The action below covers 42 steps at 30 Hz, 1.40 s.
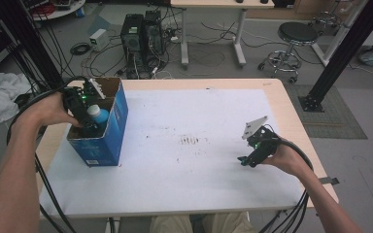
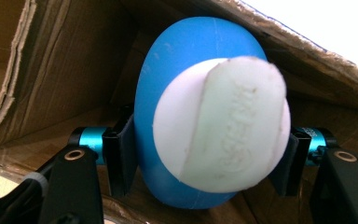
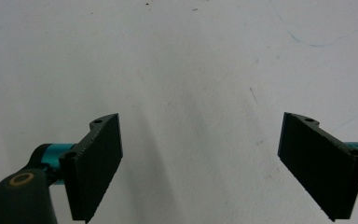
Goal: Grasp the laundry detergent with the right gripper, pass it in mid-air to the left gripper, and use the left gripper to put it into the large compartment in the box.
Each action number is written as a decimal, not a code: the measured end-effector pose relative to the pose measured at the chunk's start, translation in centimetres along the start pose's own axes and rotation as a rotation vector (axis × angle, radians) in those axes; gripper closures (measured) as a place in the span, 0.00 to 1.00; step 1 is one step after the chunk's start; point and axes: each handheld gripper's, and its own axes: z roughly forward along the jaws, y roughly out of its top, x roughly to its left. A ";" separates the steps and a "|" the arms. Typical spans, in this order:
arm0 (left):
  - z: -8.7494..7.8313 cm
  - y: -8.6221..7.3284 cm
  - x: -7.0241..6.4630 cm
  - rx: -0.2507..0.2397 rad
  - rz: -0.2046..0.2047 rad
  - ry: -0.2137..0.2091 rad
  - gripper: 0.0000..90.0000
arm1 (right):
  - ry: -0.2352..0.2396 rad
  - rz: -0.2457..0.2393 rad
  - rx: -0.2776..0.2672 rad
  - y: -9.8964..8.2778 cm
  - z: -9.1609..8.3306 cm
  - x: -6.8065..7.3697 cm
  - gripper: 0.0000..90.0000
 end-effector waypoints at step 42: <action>-0.4 0.5 0.1 0.036 -0.012 -0.022 0.24 | 0.008 0.003 -0.001 -0.4 0.4 0.4 0.14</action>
